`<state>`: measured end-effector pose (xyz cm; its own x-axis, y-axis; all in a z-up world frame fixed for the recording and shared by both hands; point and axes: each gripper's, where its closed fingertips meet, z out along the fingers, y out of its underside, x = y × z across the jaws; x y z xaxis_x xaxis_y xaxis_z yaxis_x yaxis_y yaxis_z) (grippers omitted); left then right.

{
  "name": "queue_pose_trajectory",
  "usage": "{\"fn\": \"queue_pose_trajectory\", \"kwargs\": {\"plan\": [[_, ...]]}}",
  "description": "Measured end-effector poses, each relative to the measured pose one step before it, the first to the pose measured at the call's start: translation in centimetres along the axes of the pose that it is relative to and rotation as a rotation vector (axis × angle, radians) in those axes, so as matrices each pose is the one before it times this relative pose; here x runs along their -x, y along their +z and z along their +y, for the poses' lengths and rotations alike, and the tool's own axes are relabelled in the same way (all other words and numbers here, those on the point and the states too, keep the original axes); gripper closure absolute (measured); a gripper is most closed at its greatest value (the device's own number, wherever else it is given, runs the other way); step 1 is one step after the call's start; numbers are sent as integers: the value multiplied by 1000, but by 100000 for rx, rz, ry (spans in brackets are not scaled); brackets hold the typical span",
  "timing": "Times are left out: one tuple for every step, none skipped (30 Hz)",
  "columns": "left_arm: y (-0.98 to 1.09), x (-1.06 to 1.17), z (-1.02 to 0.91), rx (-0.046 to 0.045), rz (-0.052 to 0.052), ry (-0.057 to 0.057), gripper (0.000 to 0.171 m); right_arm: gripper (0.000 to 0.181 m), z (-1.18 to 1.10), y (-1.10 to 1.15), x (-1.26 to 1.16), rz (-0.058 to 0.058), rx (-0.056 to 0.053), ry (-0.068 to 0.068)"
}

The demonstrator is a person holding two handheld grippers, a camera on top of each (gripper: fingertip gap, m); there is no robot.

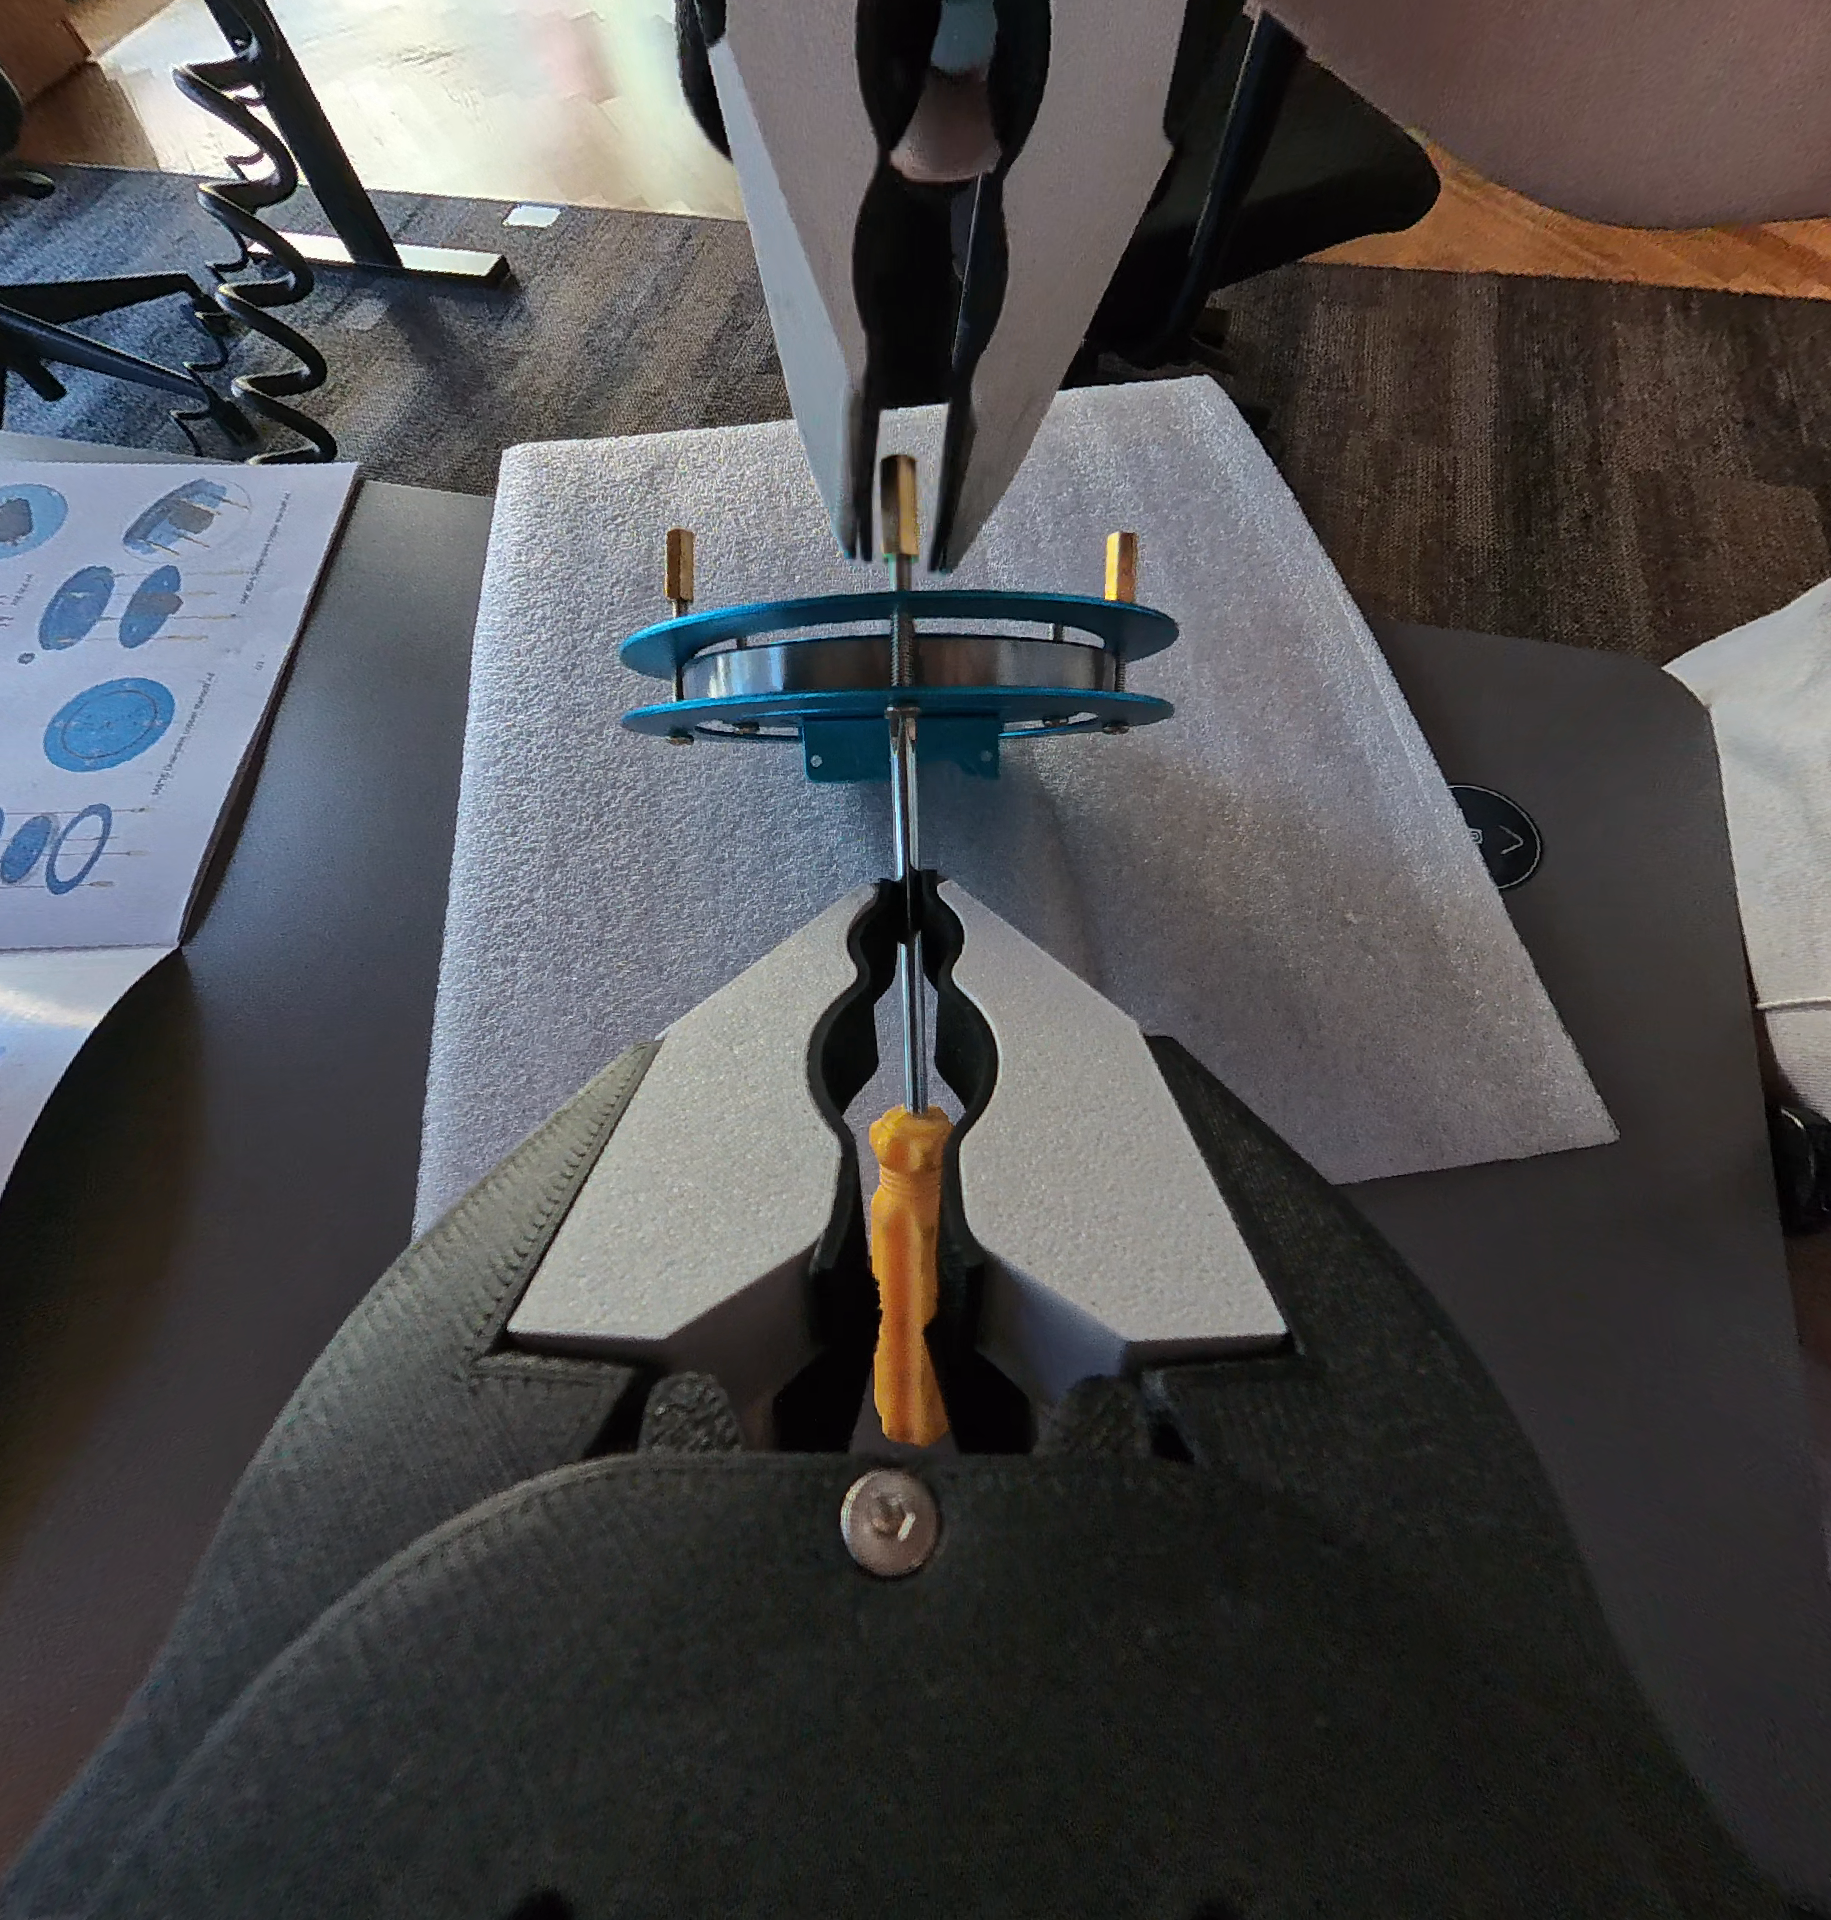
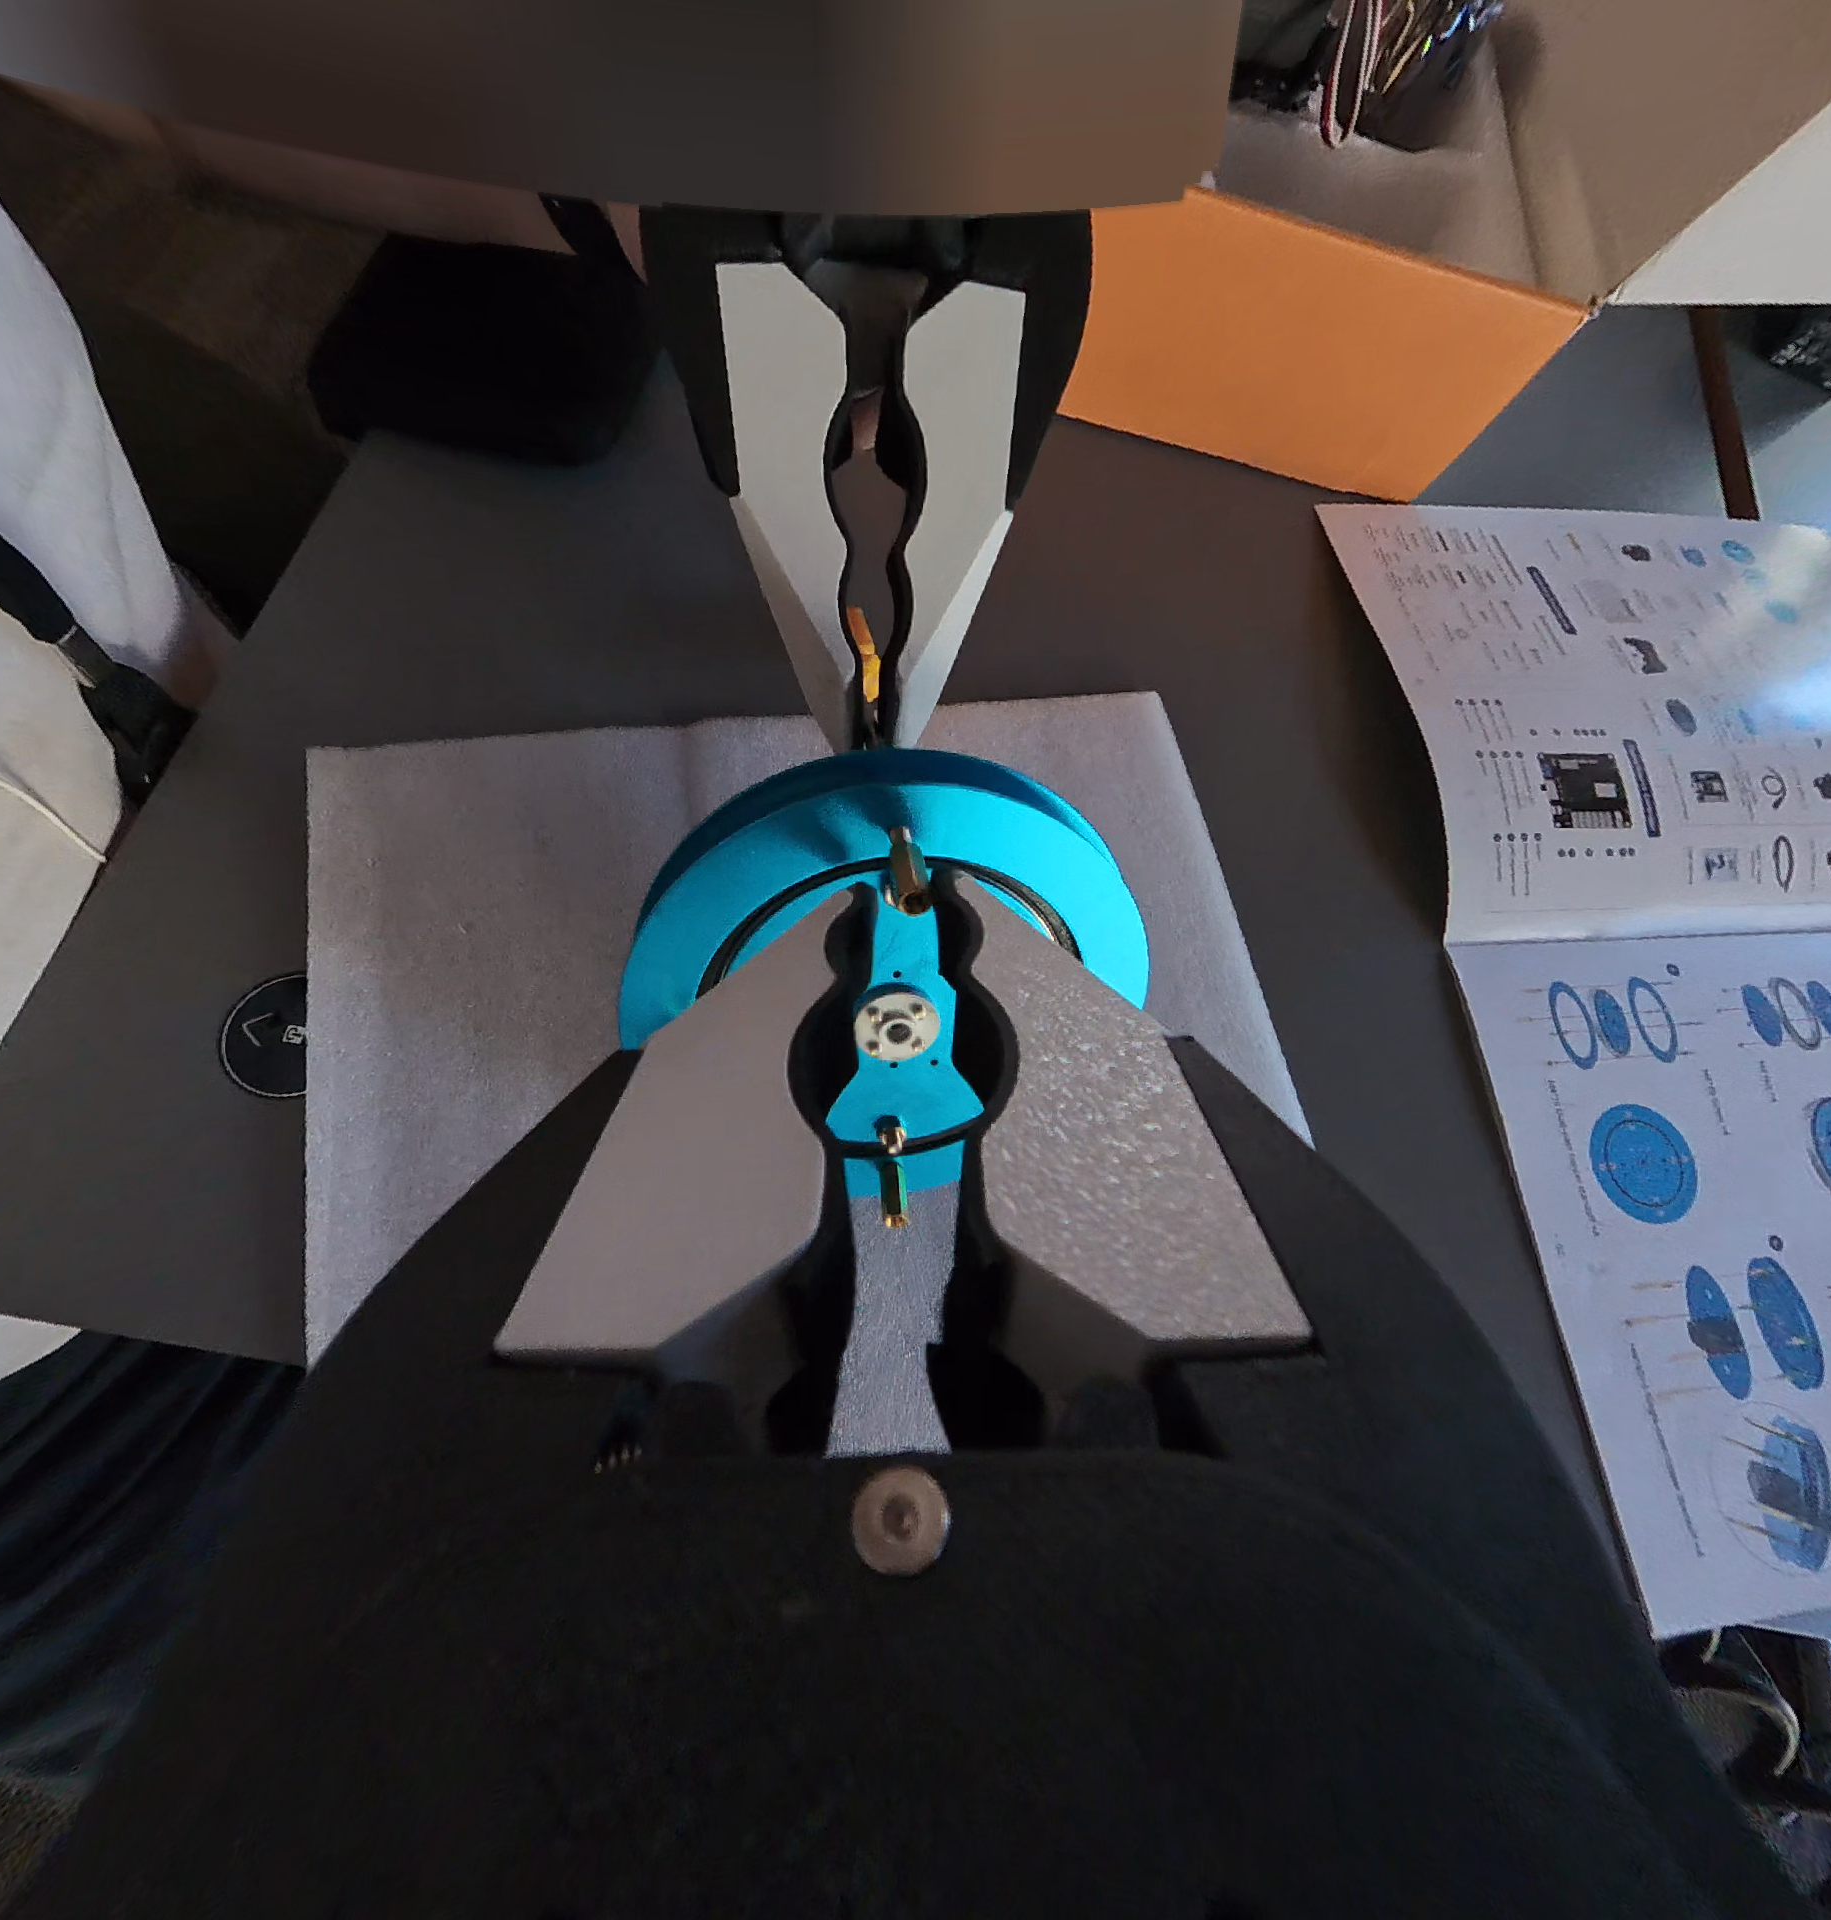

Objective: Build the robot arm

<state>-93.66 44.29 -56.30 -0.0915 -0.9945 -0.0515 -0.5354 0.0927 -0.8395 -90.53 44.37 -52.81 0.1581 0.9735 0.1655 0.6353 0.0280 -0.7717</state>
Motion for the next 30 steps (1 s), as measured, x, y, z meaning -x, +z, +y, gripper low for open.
{"fn": "queue_pose_trajectory", "kwargs": {"plan": [[0,15,0,-16,60,-98,169,172,-82,-139,26,73,410,-814],[17,-6,-4,-56,107,-18,169,177,-172,-131,76,-50,-48,-1410],[11,-70,-10,-14,343,102,169,177,-3,-29,142,-613,940,-693],[2,-5,0,167,-98,271,169,177,43,16,9,-272,1147,526],[-3,39,17,201,-515,359,169,177,22,14,-36,-552,844,2137],[0,24,2,195,-407,349,170,177,35,9,-9,-1464,864,4160],[12,-14,-3,113,-308,300,170,177,19,-10,6,-2043,938,6096],[9,29,-16,71,-512,211,170,177,39,-9,-65,-1767,1203,7355],[19,46,3,68,-571,72,169,177,42,6,-51,-1634,1202,7629],[-2,3,2,37,-175,123,169,177,37,7,13,-1583,966,7530],[4,-19,11,27,97,77,169,177,27,15,25,-1468,888,8401],[-1,10,1,8,-131,-112,170,176,8,14,-13,-1438,328,10614],[2,24,12,-115,-177,-110,170,177,-37,2,9,-2420,-324,13088],[9,-35,2,-47,252,12,169,177,-14,15,136,-3728,-650,11830],[-9,-67,-2,56,417,1,170,177,57,0,223,-4226,-908,8257],[24,-35,-8,-16,87,80,170,176,-21,-13,243,-4123,-1455,4644],[20,-9,-22,-185,-158,135,170,176,-184,-48,139,-2866,-2461,885],[11,34,-3,-75,-278,85,170,172,-11,-24,124,-1737,-1441,-2675],[-14,44,-1,-2,-205,-71,170,165,67,-48,90,-383,-273,-6255],[-5,51,21,12,-134,-228,170,158,-28,-79,269,-255,-545,-9779],[-6,38,12,-90,-44,-213,170,154,86,-90,285,1327,-144,-13278],[-2,-20,2,-147,281,-115,170,153,232,-89,79,4035,636,-16132],[1,-26,-1,-7,161,-53,170,158,269,-120,-443,7806,1117,-16054],[5,32,1,57,-268,191,170,159,356,-83,-764,9771,2386,-14589],[-3,32,4,42,-276,184,170,159,120,-17,-424,6678,1528,-12373],[2,1,-4,-34,39,-45,170,159,24,45,-191,3905,1135,-9158],[-3,-18,-4,-85,181,-168,170,159,-148,49,87,1112,620,-5739],[-3,-2,3,-135,136,-149,170,160,-418,-9,-86,1158,-1173,-3296],[3,-3,2,-87,3,-18,170,161,-209,-9,-177,953,-151,-2642],[3,7,-6,-33,-56,125,170,162,75,17,-178,657,1576,-2377]]}}
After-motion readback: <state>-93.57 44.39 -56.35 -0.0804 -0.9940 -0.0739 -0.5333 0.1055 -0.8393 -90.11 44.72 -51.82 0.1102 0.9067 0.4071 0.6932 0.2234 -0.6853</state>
